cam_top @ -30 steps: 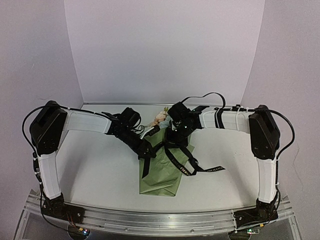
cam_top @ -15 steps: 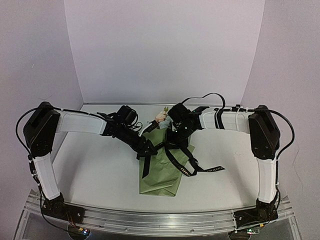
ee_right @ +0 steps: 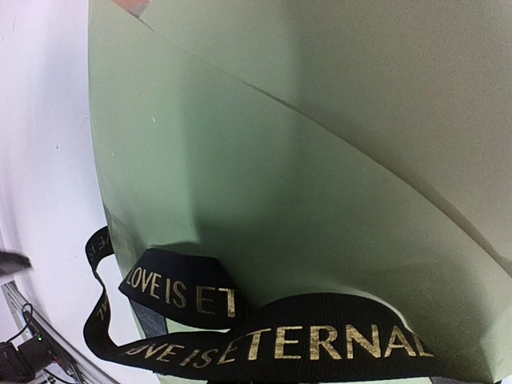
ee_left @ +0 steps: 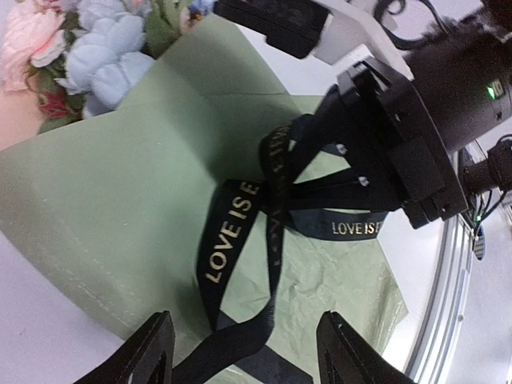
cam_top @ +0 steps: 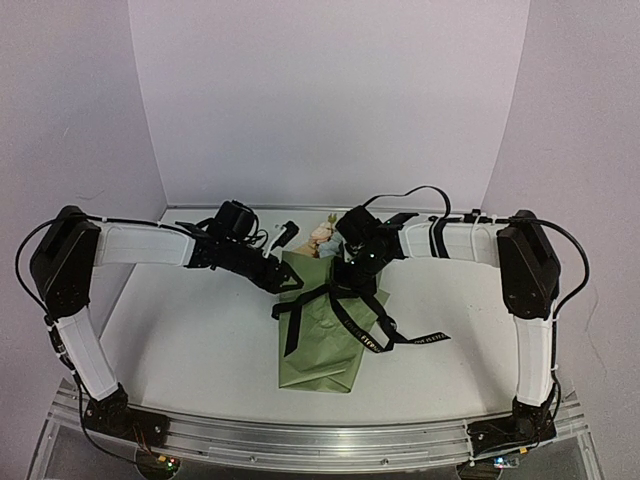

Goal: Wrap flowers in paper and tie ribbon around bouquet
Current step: Cross the ribbon over the folded bouquet.

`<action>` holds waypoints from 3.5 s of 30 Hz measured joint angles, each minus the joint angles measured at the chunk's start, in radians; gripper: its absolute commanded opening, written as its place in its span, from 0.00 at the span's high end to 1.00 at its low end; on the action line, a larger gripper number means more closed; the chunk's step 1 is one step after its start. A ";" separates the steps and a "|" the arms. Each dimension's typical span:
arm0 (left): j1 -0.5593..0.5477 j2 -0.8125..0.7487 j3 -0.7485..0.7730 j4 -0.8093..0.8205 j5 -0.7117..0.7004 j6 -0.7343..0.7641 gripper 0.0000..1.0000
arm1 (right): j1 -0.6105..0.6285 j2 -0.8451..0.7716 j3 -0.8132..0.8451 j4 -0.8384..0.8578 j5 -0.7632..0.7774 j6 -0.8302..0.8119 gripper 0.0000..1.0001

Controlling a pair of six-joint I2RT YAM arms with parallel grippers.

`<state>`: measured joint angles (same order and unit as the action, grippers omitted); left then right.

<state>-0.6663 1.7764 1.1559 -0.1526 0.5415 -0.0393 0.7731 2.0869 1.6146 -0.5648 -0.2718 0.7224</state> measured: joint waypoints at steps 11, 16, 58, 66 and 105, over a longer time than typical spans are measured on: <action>0.030 0.084 0.091 -0.063 -0.132 0.011 0.45 | 0.000 0.000 0.000 0.001 -0.002 0.000 1.00; 0.004 0.121 0.107 -0.116 -0.145 0.042 0.45 | 0.000 0.000 0.000 0.001 -0.002 0.000 1.00; -0.094 0.130 0.073 -0.039 -0.451 -0.004 1.00 | 0.000 -0.170 -0.139 0.011 -0.049 -0.062 0.44; -0.094 0.064 0.046 0.033 -0.579 -0.019 1.00 | 0.000 -0.413 -0.398 0.018 -0.013 -0.199 0.39; -0.063 0.021 0.040 -0.018 -0.677 -0.021 1.00 | -0.055 -0.351 -0.621 0.028 0.163 -0.773 0.53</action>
<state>-0.7289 1.7977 1.1957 -0.1701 -0.1351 -0.0608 0.7185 1.7354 0.9932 -0.5368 -0.1091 -0.0510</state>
